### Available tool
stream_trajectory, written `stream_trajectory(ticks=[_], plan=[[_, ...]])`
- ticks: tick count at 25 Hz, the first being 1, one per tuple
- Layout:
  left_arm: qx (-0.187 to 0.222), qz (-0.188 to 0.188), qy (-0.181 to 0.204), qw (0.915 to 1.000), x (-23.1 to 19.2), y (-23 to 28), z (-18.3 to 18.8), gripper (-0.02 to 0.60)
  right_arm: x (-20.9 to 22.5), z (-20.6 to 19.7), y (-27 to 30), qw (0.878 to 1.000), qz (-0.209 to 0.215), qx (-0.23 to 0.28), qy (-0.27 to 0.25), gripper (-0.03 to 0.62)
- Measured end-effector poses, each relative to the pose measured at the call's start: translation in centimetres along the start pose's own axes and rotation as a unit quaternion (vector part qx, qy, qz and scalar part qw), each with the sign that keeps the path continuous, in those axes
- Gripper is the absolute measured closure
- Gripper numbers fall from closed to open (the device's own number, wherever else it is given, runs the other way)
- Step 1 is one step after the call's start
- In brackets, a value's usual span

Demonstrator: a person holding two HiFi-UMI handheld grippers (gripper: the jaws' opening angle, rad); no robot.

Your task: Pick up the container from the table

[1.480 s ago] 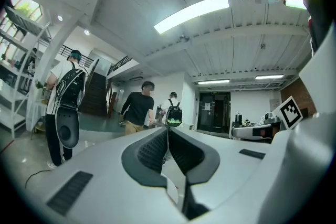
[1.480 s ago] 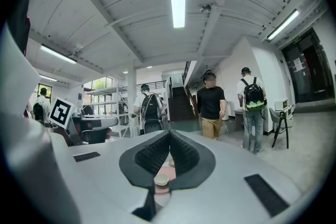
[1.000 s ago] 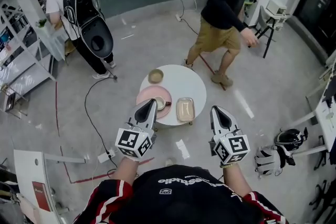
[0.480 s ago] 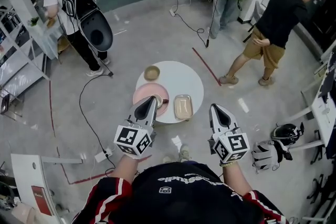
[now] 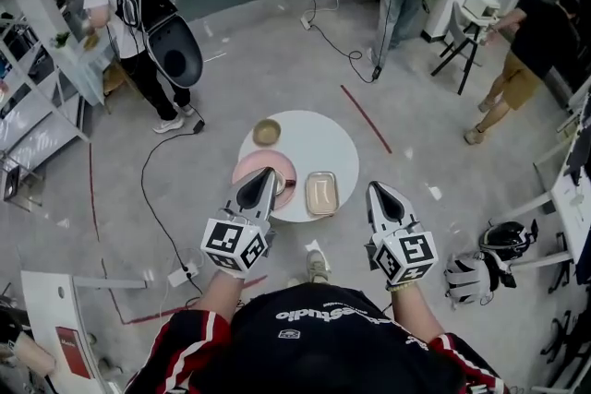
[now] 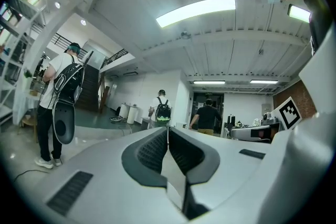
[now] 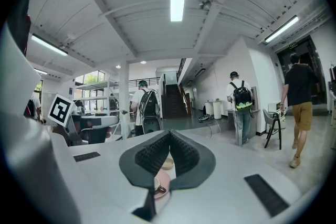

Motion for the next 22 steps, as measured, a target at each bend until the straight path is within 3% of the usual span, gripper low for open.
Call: stream_trajectory(ticks=[22], plan=[[0.002, 0.022, 0.023, 0.9995, -0.7, 4.4, 0.6, 0.554, 1.9, 1.5, 4.9, 0.999, 0.043, 0.011, -0.007, 0.568]])
Point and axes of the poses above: the fingertips, and each gripper's own axes: y forward along the fingers, x to its right, z out of its top, the point moved 3 cm from there along -y, backward along the fingers, and after that the axes turned 5 degrees about y, right-handed, at the moved point
